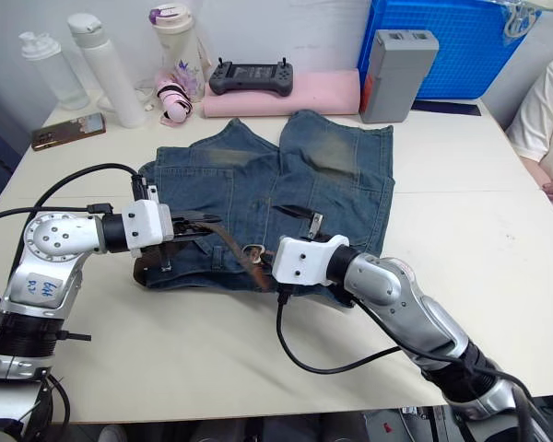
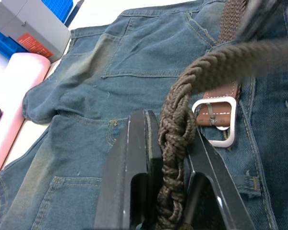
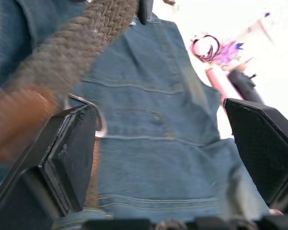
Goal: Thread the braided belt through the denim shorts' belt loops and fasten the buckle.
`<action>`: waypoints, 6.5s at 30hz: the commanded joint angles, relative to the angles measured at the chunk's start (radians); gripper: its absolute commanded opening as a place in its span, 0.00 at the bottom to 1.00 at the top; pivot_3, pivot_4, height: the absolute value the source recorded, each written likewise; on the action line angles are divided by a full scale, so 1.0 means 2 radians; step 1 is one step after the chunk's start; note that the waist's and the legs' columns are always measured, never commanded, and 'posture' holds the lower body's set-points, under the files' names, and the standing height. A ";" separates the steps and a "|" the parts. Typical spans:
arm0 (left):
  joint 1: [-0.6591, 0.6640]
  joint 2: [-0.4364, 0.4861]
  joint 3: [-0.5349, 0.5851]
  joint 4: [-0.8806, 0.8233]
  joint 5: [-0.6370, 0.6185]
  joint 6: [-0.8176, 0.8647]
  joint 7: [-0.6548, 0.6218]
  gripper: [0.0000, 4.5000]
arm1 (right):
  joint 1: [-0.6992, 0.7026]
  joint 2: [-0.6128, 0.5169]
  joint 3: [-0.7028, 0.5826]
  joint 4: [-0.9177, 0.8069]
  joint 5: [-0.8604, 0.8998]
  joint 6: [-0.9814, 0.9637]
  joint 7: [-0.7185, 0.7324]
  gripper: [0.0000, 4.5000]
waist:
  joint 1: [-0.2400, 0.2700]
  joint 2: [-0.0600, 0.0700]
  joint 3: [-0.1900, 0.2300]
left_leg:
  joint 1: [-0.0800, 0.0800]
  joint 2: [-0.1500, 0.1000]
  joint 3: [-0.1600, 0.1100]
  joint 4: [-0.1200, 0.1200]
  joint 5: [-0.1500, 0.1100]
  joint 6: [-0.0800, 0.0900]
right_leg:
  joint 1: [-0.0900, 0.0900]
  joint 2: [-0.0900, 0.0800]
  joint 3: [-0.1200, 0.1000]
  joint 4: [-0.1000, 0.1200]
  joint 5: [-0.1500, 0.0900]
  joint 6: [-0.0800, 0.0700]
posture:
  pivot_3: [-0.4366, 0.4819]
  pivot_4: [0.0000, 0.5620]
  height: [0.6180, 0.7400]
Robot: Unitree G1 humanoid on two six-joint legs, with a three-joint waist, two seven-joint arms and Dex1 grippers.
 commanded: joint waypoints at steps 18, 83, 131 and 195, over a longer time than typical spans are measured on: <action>-0.057 -0.022 0.020 -0.014 0.005 0.037 0.052 0.04 | -0.018 0.038 -0.008 -0.006 -0.037 0.057 0.006 1.00 | 0.001 0.000 0.000 | 0.000 0.000 -0.001 0.001 0.000 0.000 | 0.000 0.000 0.000 0.000 0.000 0.000 | 0.48 0.27 0.79; 0.234 -0.350 0.122 -0.290 -0.905 0.364 0.823 0.65 | -0.032 0.039 -0.009 0.123 -0.305 -0.240 -0.096 0.00 | 0.001 0.001 0.000 | 0.002 0.001 -0.006 0.001 0.000 -0.002 | 0.005 0.008 0.018 -0.006 -0.001 -0.001 | 0.48 0.27 0.79; 0.287 -0.062 0.256 -0.096 -0.865 0.506 0.568 0.00 | 0.050 0.018 -0.175 -0.083 0.257 0.290 0.160 0.99 | 0.001 0.004 0.002 | 0.002 0.002 -0.007 -0.001 0.000 -0.003 | 0.004 0.009 0.018 -0.007 -0.001 -0.001 | 0.48 0.27 0.79; 0.032 -0.064 -0.024 0.048 -0.269 0.476 0.045 0.00 | 0.053 -0.044 0.018 0.039 -0.086 -0.155 0.055 0.99 | 0.011 0.004 0.002 | 0.001 0.002 0.001 -0.001 0.000 -0.003 | 0.001 0.009 0.017 -0.005 -0.001 -0.001 | 0.48 0.27 0.79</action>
